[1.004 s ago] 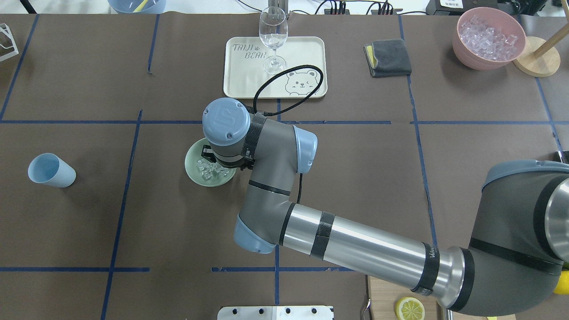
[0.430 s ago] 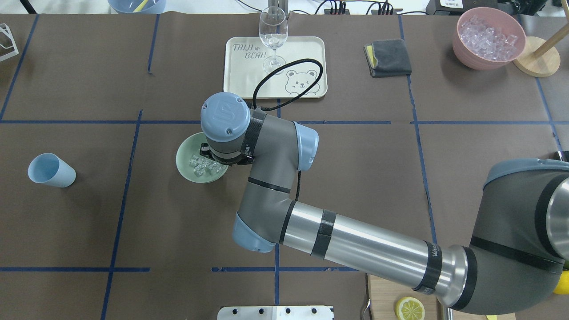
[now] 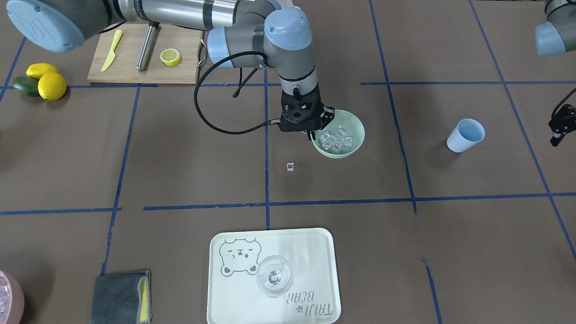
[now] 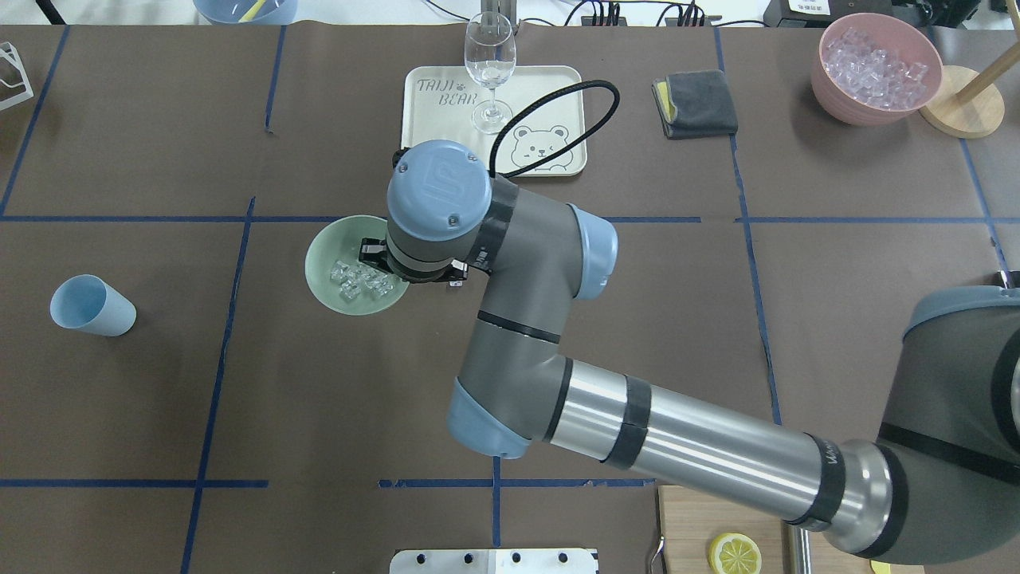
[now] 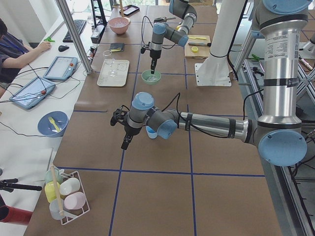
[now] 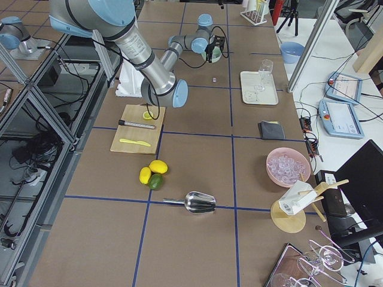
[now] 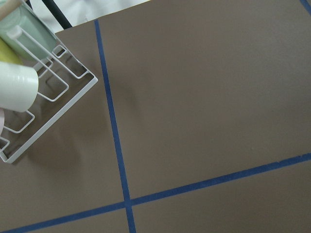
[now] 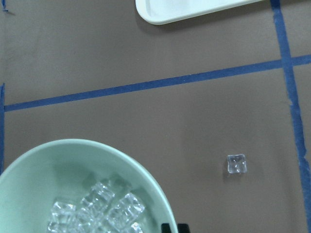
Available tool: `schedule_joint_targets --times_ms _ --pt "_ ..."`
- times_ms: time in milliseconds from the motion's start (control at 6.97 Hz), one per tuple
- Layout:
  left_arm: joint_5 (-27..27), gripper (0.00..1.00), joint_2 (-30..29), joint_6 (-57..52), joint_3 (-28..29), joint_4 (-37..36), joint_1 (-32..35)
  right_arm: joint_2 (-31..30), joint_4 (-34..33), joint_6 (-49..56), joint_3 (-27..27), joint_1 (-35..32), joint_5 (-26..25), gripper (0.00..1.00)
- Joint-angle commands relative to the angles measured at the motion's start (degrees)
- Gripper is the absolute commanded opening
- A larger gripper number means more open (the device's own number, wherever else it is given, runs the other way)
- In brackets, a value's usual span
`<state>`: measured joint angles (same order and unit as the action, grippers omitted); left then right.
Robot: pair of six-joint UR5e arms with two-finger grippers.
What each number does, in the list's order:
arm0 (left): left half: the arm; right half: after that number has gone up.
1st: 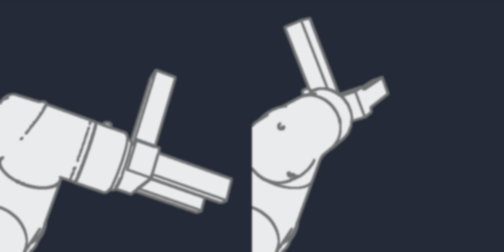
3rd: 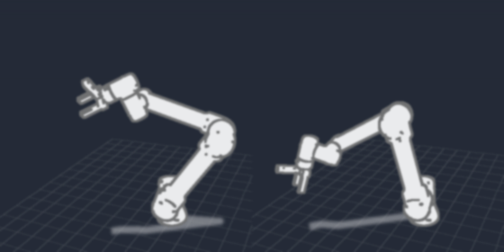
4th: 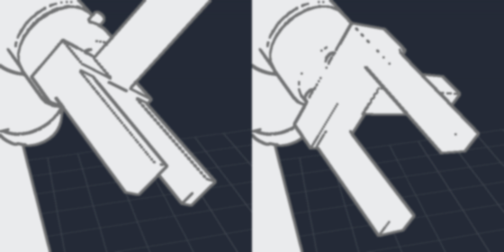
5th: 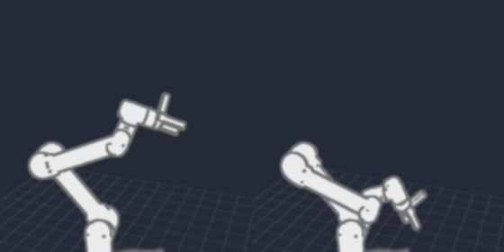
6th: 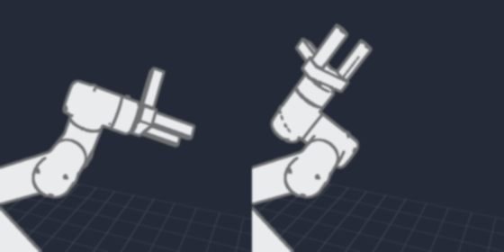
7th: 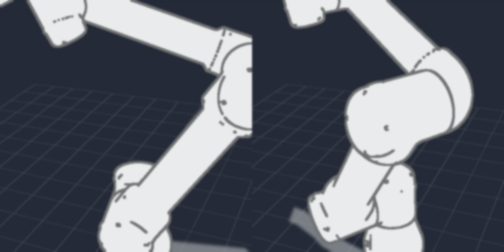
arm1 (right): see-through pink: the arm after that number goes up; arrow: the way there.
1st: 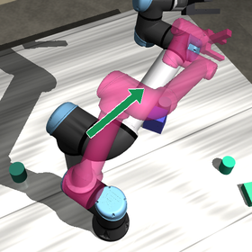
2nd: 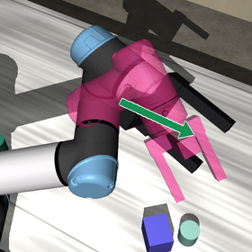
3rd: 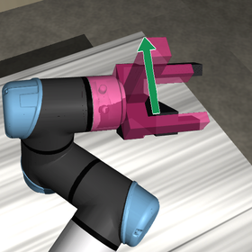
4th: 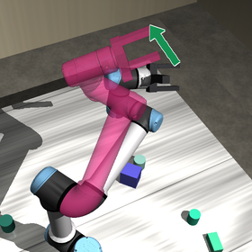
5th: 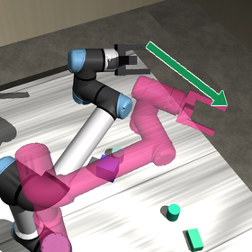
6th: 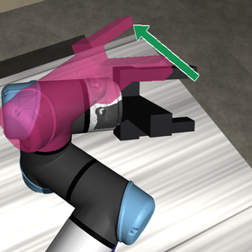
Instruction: Pour ice into bowl
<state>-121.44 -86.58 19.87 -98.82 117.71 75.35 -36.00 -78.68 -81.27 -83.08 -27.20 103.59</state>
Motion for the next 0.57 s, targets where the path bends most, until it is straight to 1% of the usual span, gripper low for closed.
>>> schedule_joint_targets --times_ms 0,143,287,430 --pt "-1.78 1.00 -2.18 -5.84 0.03 -8.85 1.90 -8.61 -5.75 3.90 -13.20 -2.49 1.69 0.00" --pt "-1.60 1.00 -5.67 -13.20 0.12 -16.21 5.39 -11.08 -9.35 5.92 -17.25 -3.98 3.18 0.00" --pt "-1.60 1.00 -7.97 -18.93 0.12 -22.20 8.64 -15.11 -11.91 9.08 -22.42 -5.13 3.98 0.00" --pt "-1.86 1.00 -8.17 -20.99 1.08 -23.13 10.76 -21.24 -12.02 13.11 -27.26 -6.62 4.25 0.00"
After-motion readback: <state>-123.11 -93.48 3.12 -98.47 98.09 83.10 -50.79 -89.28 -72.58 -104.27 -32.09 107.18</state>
